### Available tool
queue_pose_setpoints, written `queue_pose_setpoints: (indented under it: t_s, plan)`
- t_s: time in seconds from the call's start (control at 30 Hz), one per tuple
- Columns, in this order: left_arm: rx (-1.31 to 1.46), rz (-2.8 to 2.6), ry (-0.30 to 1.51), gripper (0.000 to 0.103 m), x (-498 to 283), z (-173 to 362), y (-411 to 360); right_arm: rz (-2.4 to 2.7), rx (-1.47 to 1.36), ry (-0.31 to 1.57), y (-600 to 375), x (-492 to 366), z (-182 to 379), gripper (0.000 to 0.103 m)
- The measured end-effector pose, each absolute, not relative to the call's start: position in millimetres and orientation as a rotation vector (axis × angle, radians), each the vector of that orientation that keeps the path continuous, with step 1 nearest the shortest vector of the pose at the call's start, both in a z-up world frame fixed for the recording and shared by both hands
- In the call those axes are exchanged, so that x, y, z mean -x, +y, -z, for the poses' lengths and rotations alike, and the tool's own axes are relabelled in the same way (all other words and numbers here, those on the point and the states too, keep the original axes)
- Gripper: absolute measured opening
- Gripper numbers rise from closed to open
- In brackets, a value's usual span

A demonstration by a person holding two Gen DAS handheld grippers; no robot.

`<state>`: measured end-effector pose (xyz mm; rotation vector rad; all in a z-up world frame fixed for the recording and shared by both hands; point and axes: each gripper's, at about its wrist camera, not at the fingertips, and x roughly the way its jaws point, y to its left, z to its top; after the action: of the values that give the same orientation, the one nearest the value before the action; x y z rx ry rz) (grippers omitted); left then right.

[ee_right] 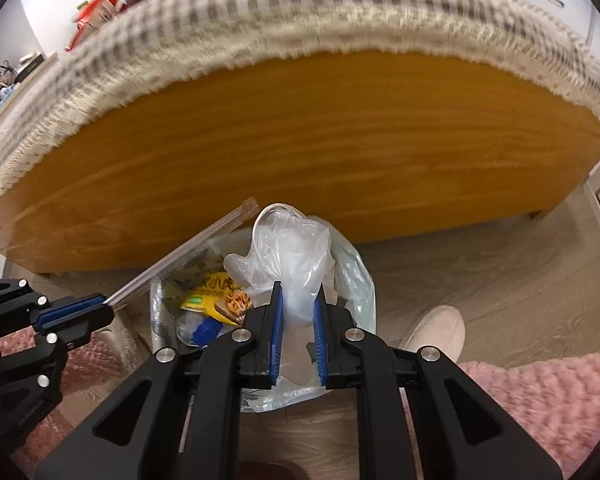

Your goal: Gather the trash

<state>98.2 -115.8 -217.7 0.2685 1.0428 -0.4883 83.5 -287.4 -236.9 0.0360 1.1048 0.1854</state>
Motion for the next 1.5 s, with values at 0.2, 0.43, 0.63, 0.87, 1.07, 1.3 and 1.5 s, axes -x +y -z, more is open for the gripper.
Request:
queue_pose_setpoints:
  t_s: [0.2,0.43,0.63,0.87,1.07,1.3,1.5]
  plan:
    - [-0.33,0.529,1.082,0.002,-122,249,-131,-0.13,0.012,1.146,-288,-95,259,0.014]
    - [-0.315,0.543,1.19,0.002,-154,288,-134,-0.1,-0.015,1.19,-287,-120,279,0.014]
    - [-0.346,0.575,1.203,0.002,-164,312,-148,-0.081,-0.025,1.26,-281,-134,307,0.014]
    - [-0.359,0.587,1.216,0.002,-176,333,-158,-0.082,-0.029,1.303,-288,-141,320,0.014]
    - [-0.399,0.541,1.238,0.003,-180,356,-153,-0.093,-0.04,1.32,-292,-144,330,0.014]
    - [-0.505,0.447,1.226,0.01,-177,367,-150,-0.1,-0.031,1.322,-287,-145,333,0.014]
    - [-0.488,0.375,1.218,0.018,-183,360,-137,-0.105,-0.027,1.323,-286,-146,335,0.014]
